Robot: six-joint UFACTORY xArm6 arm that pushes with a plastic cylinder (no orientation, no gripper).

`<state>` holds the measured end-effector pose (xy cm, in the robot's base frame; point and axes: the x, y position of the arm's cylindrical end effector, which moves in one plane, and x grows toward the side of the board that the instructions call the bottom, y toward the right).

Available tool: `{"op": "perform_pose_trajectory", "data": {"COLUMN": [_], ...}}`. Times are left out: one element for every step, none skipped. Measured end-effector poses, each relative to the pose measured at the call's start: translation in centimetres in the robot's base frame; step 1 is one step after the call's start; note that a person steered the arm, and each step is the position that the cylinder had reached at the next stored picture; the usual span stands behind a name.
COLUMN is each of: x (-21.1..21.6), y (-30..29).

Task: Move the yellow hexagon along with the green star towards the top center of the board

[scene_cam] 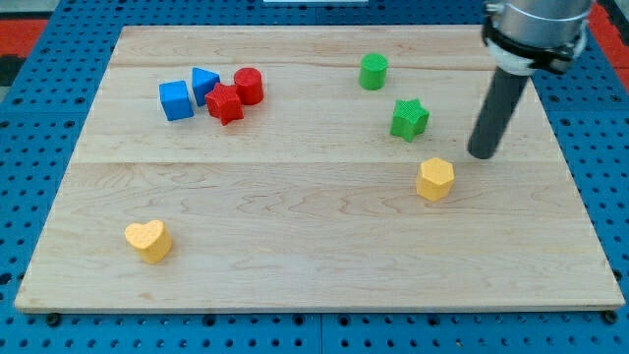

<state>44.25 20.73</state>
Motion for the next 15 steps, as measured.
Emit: {"op": "perform_pose_trajectory", "data": {"x": [8.2, 6.1, 4.7, 7.0, 7.5, 5.3, 2.7, 5.7, 5.2, 3.7, 2.1, -0.1, -2.6, -5.0, -7.2], "y": [-2.4, -3.1, -5.1, -6.4, -8.8, -9.3, -9.1, -6.3, -6.3, -8.1, -7.8, -7.1, -7.1, -7.1, -7.1]}}
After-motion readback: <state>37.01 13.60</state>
